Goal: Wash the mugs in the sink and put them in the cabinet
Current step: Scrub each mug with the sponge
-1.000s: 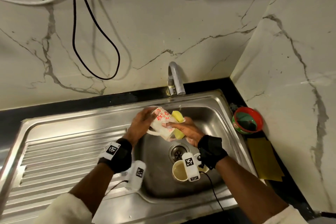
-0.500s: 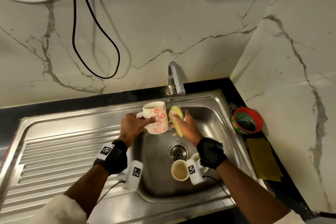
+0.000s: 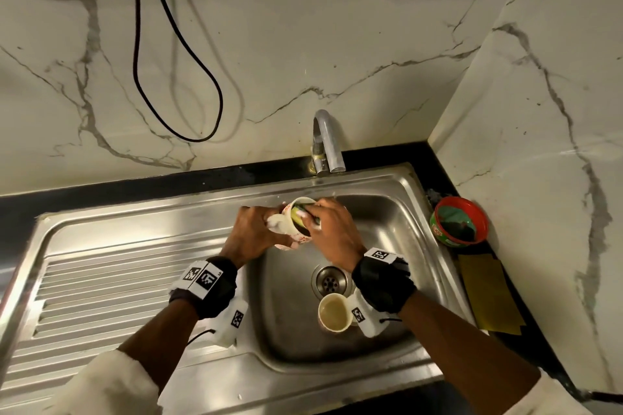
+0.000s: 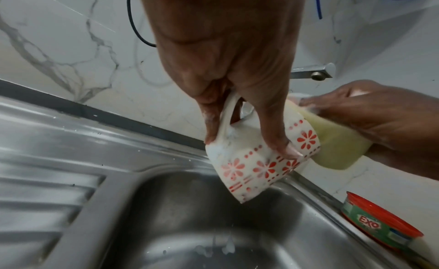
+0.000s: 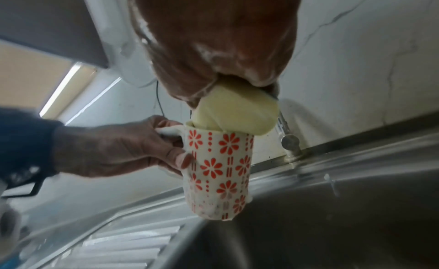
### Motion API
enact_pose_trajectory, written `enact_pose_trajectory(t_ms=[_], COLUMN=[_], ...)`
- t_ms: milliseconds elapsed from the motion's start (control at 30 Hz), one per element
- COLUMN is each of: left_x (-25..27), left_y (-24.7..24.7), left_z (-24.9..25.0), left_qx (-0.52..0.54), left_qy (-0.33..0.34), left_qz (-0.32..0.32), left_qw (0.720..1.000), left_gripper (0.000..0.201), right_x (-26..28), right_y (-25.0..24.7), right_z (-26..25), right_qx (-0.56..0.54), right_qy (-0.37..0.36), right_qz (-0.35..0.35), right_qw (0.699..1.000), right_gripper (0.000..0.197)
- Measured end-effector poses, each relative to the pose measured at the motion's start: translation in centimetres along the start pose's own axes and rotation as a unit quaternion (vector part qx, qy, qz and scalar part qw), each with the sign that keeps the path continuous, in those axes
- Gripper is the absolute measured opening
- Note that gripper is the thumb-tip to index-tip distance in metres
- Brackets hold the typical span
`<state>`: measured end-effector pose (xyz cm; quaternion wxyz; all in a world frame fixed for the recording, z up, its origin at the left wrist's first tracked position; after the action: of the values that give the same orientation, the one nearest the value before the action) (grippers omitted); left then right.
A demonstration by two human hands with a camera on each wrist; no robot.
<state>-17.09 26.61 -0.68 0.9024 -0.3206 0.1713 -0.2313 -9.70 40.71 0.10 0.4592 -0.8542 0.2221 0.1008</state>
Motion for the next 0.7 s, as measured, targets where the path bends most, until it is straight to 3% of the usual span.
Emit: enact_pose_trajectory(t_ms=[67,133,200,233,267,333,367,400,433,467,500,533,567,633,667,700], left_x=[0.0,0.0,-0.1,-0.1,0.0,0.4,0.6,0.8,0.9,1.0,1.1,1.1,1.1,1.6,2.0,2.3], left_y=[0.8,1.4,1.2,1.1,1.1,1.4,1.6,1.9,2.1,2.3,2.4,2.6,2.7,3.2,3.4,3.4], left_z=[0.9,1.6,1.6,1.3,1.2,1.3,1.7,1.9,2.2,2.2,2.1,2.2,2.3,2.7,2.9,3.0], left_qx=[-0.007,-0.007,-0.008,-0.01,-0.012,-0.015,-0.019,-0.021,-0.015,-0.005,-0.003,-0.009,-0.022,-0.052,-0.062,-0.059], left_qy=[0.02,0.037,0.041,0.04,0.044,0.062,0.075,0.082,0.085,0.08,0.074,0.073,0.076,0.098,0.114,0.124], left_qz=[-0.021,-0.018,-0.005,-0.014,-0.028,-0.051,-0.052,-0.045,-0.033,-0.023,-0.011,0.0,0.003,0.0,0.006,0.015], left_qw=[1.0,0.999,0.999,0.999,0.999,0.997,0.996,0.995,0.996,0.997,0.997,0.997,0.997,0.994,0.991,0.99], left_gripper=[0.046,0.05,0.061,0.066,0.068,0.064,0.063,0.062,0.06,0.058,0.058,0.059,0.06,0.053,0.051,0.051], right_x=[-0.3,-0.2,0.1,0.3,0.9,1.8,2.0,2.2,2.0,1.8,1.8,1.9,1.8,1.8,1.7,1.4], right_y=[-0.2,0.6,1.8,2.4,2.1,2.4,2.4,2.5,2.6,2.5,2.4,2.1,2.3,1.9,1.8,1.8], right_z=[0.1,0.4,0.7,1.3,1.3,1.7,1.4,1.0,0.5,0.3,-0.2,-0.7,-0.2,-0.2,-0.2,0.1], right_qx=[-0.005,0.009,-0.07,-0.156,-0.269,-0.42,-0.429,-0.402,-0.343,-0.245,-0.146,-0.087,-0.09,-0.226,-0.335,-0.447], right_qy=[0.025,0.046,0.103,0.167,0.235,0.336,0.34,0.312,0.24,0.137,0.016,-0.066,-0.069,0.053,0.159,0.275], right_qz=[0.039,0.054,-0.027,-0.113,-0.196,-0.28,-0.302,-0.309,-0.301,-0.286,-0.262,-0.243,-0.241,-0.267,-0.275,-0.261], right_qw=[0.999,0.997,0.992,0.967,0.913,0.795,0.78,0.803,0.857,0.916,0.954,0.964,0.964,0.935,0.887,0.81], right_gripper=[0.019,0.021,0.021,0.024,0.027,0.035,0.044,0.055,0.063,0.063,0.058,0.054,0.053,0.054,0.053,0.05])
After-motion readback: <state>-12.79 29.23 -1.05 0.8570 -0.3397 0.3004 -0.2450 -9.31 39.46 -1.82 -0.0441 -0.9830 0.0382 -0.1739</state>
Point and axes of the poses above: each hand's wrist, its own x-axis away from the middle knuckle, its own y-axis out of the palm, z = x × y, the point moved 6 cm from there along -x, towards the middle knuckle, and after that the axes turned 9 degrees about z, right-handed, at the moved point
